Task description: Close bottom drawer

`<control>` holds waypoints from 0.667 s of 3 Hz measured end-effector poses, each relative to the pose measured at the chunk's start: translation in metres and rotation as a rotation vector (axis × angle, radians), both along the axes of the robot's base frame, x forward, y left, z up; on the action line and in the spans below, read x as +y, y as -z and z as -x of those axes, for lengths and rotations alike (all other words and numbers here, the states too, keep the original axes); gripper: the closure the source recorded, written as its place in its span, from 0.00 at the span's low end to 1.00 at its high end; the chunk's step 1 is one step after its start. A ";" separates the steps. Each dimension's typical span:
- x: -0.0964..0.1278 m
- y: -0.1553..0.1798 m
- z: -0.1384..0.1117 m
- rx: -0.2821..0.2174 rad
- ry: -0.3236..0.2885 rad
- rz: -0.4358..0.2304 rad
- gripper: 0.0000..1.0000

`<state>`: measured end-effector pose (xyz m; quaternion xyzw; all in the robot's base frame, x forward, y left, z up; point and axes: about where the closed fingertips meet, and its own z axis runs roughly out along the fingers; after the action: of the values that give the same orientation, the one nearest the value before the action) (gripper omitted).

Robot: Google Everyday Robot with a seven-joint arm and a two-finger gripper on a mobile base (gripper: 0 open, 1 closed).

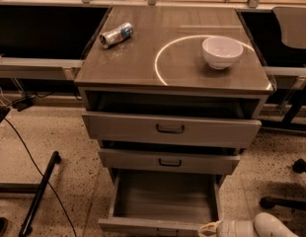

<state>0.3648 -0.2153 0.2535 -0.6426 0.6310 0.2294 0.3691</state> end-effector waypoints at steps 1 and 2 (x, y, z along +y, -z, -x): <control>0.003 0.037 0.016 0.044 0.058 0.019 1.00; 0.004 0.084 0.034 0.098 0.147 0.033 1.00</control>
Offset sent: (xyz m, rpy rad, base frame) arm -0.0498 -0.0046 -0.1203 -0.0770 0.1342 -0.2124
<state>0.3309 -0.2113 0.1694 -0.5885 0.6976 0.2223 0.3430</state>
